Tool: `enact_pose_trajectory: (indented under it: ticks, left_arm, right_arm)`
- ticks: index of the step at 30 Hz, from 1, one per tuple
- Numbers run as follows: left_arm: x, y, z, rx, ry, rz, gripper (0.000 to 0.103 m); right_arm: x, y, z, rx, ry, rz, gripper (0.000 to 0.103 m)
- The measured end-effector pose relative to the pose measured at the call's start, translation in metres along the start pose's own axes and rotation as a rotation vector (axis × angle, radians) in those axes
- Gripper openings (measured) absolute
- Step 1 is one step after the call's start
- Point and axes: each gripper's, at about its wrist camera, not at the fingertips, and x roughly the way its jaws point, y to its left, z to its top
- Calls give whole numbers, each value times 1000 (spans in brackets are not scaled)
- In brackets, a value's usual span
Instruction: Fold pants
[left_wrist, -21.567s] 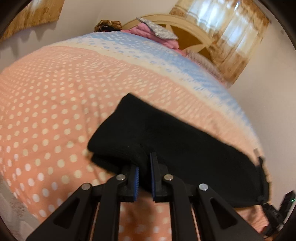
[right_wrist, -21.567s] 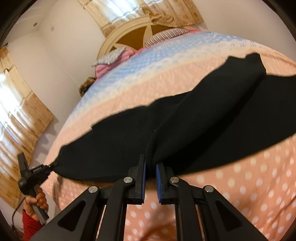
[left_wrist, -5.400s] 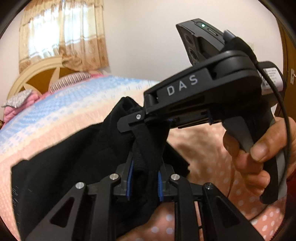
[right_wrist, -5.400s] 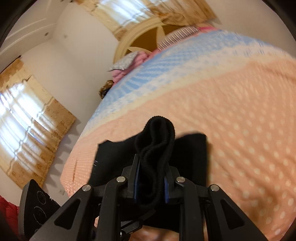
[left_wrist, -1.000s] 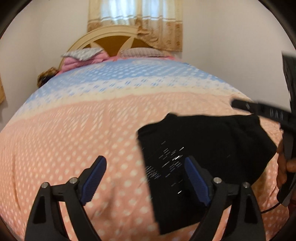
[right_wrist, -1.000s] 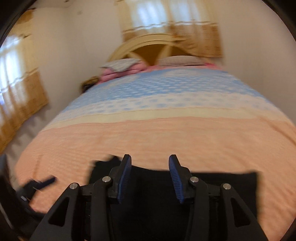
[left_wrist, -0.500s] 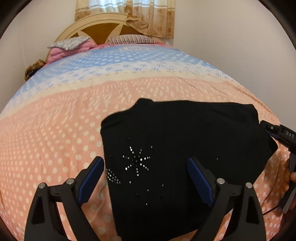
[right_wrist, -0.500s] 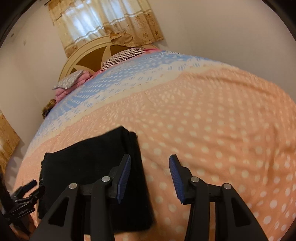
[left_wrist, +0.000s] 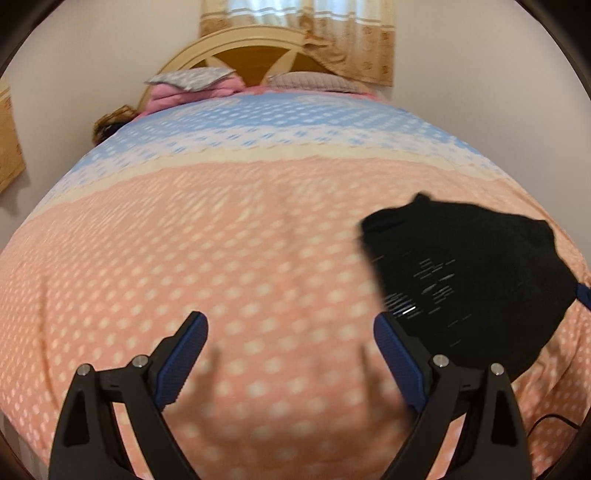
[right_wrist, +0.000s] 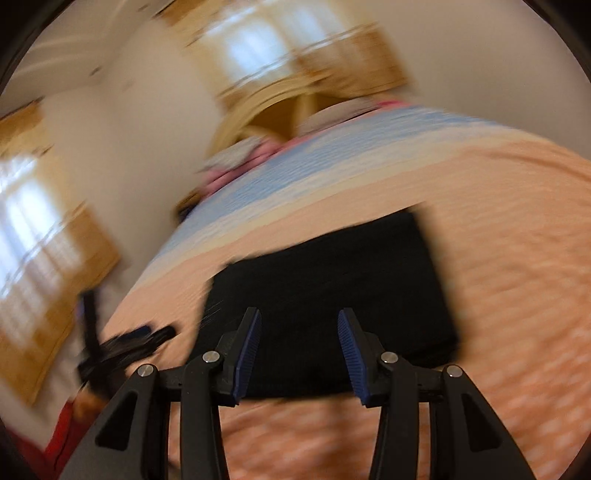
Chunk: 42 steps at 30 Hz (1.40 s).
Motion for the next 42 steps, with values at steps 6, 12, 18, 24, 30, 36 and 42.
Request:
enact_pose_trajectory:
  ticks: [6,12,18,24,30,36,42]
  left_arm:
    - [-5,15,-17,-13,-3,-52,94]
    - [-5,15,-24,35,-13,-50,94]
    - [-5,31,-21,-9,-13,-62,94]
    - [-3,51,-20,-80,-16,-64,94]
    - [-6,53,-19,-94,-13,-73,94]
    - [-13,58,-15,-114,-28,-59,94]
    - [-16,49,-11,-95,-32,-61,94]
  right_arm:
    - [52,66,-31,-85,167,181,37]
    - [99,106,-47,-123,289,279,30]
    - [145,117,-64,-74,363,199,28]
    - [144,110,-53,-4,266,99,25]
    - [169,138,-56,-107,238,116,26]
    - [174,142,-58,-179,244,64,4]
    - [154,129,-49,-159,291,152,3]
